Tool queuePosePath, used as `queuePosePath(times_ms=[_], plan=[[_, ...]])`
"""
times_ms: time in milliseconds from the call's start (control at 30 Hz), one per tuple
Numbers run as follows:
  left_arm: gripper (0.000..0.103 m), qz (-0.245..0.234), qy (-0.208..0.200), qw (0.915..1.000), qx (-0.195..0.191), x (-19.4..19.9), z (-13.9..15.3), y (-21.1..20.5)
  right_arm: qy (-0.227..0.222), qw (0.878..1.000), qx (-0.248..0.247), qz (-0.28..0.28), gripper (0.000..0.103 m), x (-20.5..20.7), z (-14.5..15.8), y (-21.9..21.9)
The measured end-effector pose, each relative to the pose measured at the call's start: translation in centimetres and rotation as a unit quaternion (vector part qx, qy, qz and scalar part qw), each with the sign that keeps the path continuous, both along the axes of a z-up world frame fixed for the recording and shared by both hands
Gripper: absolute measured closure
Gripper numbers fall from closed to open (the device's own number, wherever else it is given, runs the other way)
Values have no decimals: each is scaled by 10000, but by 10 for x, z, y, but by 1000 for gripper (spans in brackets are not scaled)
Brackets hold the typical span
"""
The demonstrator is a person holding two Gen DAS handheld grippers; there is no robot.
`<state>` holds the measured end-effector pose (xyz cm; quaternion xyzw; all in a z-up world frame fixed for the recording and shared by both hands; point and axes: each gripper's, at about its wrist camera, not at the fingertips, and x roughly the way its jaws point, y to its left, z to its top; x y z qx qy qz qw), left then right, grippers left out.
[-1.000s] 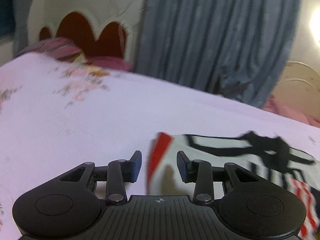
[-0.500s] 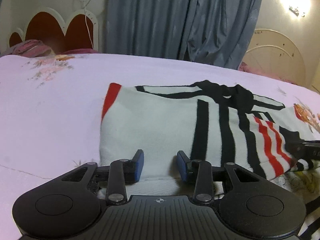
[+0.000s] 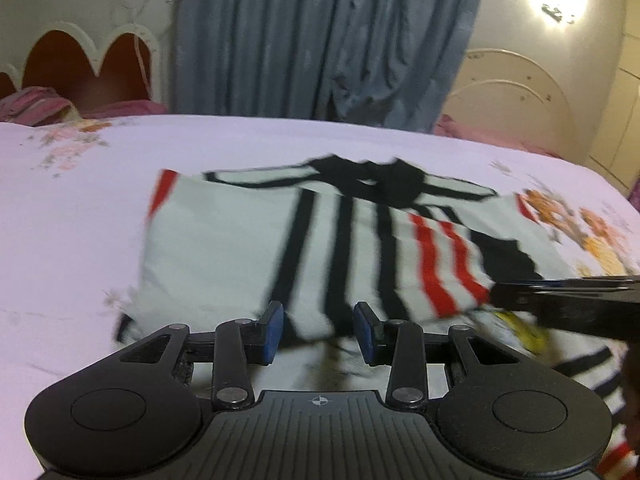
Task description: Fold small clothes
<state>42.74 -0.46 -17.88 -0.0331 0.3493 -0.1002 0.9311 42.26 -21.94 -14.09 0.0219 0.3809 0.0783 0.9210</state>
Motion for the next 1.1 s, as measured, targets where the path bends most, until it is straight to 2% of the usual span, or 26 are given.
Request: queuePosePath(times_ms=[300,533,767,933,1033,1100], plan=[[65,-41,131,9999,-2,-10,-2,-19,42,9997,-19,245,73,-13,2,5],[65,25,319,9994,154,-8,-18,-25,171,9993,-110,327,71,-22,-8,8],[65,30,294,9990,338,-6,-20,-32,155,9988,-104,462,70,-18,-5,16],[65,-128,183,9977,634,-8,-24,-36,290,9963,-504,635,71,-22,-17,16],[65,-139,111,9967,790,-15,-27,-27,194,9945,-875,540,70,-30,-20,1],[65,-53,113,9971,748,-21,-29,-16,158,9938,-971,511,69,-36,-21,-14]])
